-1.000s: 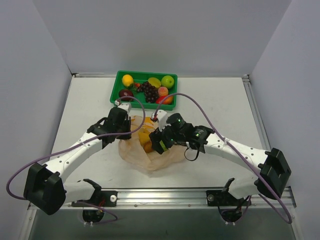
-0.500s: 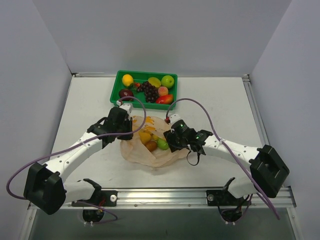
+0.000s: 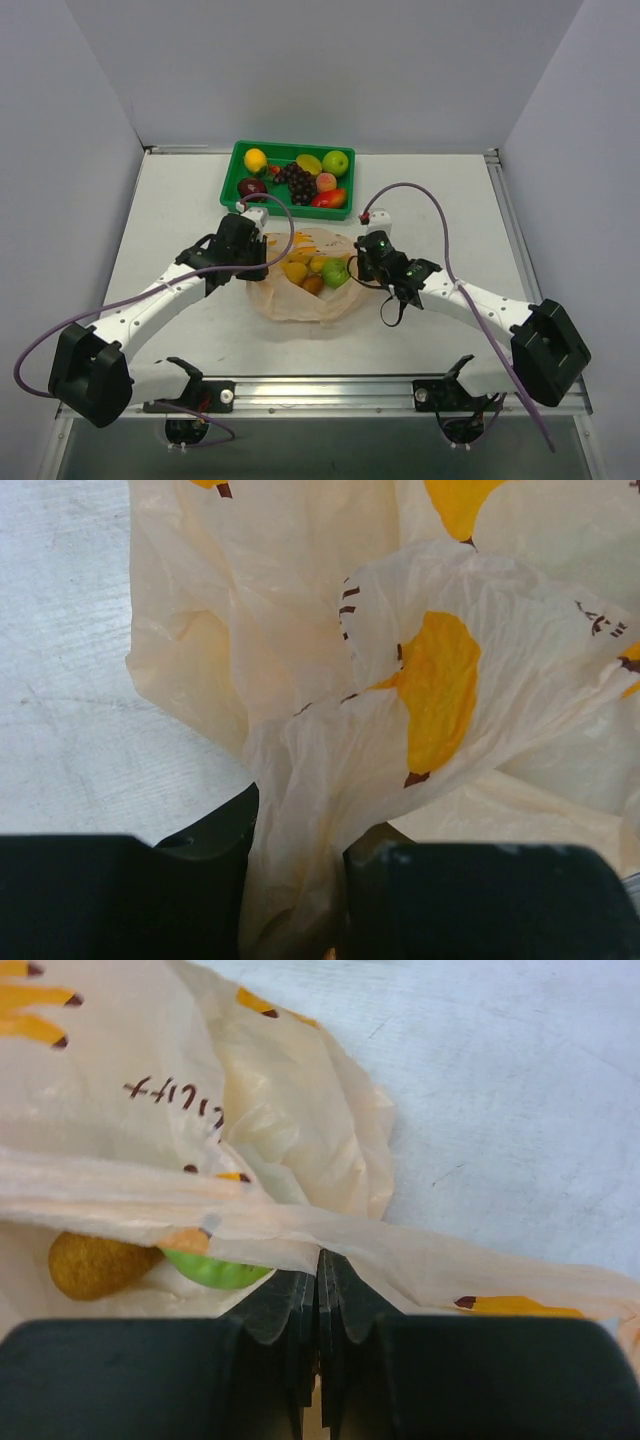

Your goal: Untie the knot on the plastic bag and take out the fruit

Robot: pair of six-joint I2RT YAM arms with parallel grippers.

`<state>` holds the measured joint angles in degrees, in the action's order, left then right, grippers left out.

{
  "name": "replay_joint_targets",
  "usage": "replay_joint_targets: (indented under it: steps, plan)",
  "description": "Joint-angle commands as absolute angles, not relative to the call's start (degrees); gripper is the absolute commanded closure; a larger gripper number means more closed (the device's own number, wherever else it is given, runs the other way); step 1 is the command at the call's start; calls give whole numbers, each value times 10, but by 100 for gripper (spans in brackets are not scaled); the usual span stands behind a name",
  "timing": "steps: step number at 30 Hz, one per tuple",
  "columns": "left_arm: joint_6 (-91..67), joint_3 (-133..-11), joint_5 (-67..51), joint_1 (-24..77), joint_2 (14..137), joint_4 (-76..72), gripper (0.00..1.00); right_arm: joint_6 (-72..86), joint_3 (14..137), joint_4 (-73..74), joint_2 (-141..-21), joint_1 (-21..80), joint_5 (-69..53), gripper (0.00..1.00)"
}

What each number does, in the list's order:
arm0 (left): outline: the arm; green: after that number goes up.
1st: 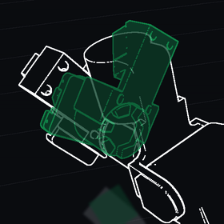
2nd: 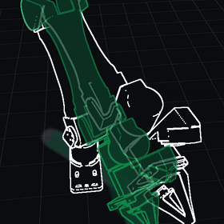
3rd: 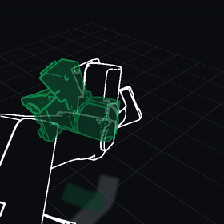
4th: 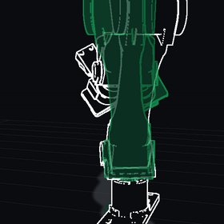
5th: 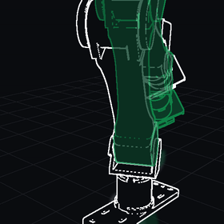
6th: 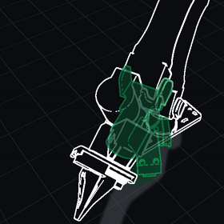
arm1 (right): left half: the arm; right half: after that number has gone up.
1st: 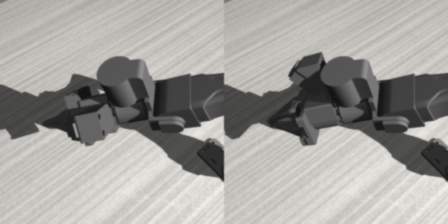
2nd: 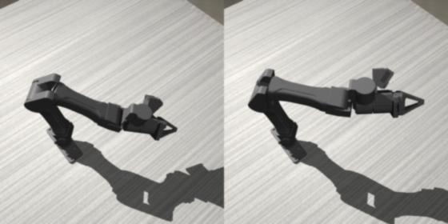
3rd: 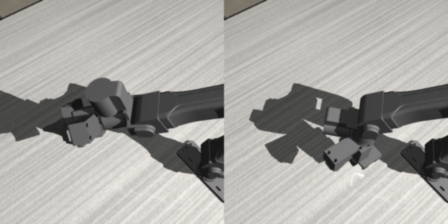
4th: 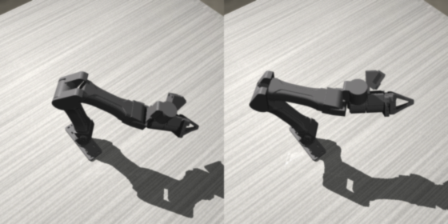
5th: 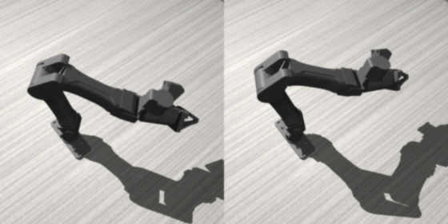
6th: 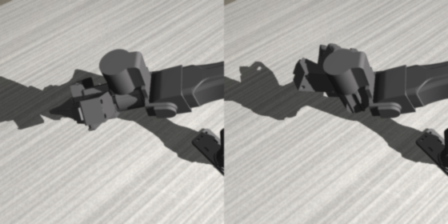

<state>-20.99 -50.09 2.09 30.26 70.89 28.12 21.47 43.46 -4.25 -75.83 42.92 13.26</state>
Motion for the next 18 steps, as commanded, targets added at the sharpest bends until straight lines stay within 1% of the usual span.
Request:
replay_joint_targets:
  steps: [1,3,5,6,8,9,10,12,15,18]
  plan:
    - [-201,-518,0,300,717,275,72,303,415,-86,-775,394,171,100]
    - [-200,-519,0,300,718,274,73,320,412,-93,-798,384,164,98]
    - [-201,-519,0,300,719,274,73,329,421,-79,-814,380,170,89]
    - [-201,-519,0,300,719,275,72,327,428,-66,-814,381,170,72]
    - [-201,-519,0,300,718,275,72,301,446,-38,-796,390,159,54]
    - [-201,-518,0,300,719,274,73,288,453,-27,-786,396,161,41]
    - [-201,-519,0,300,718,274,72,264,467,-8,-764,404,172,37]
    - [-201,-519,-13,300,719,272,72,246,484,30,-744,432,187,33]
    - [-202,-519,-17,300,721,273,72,212,522,61,-720,482,213,33]
    - [-202,-519,-16,300,722,273,72,194,546,64,-719,526,213,34]
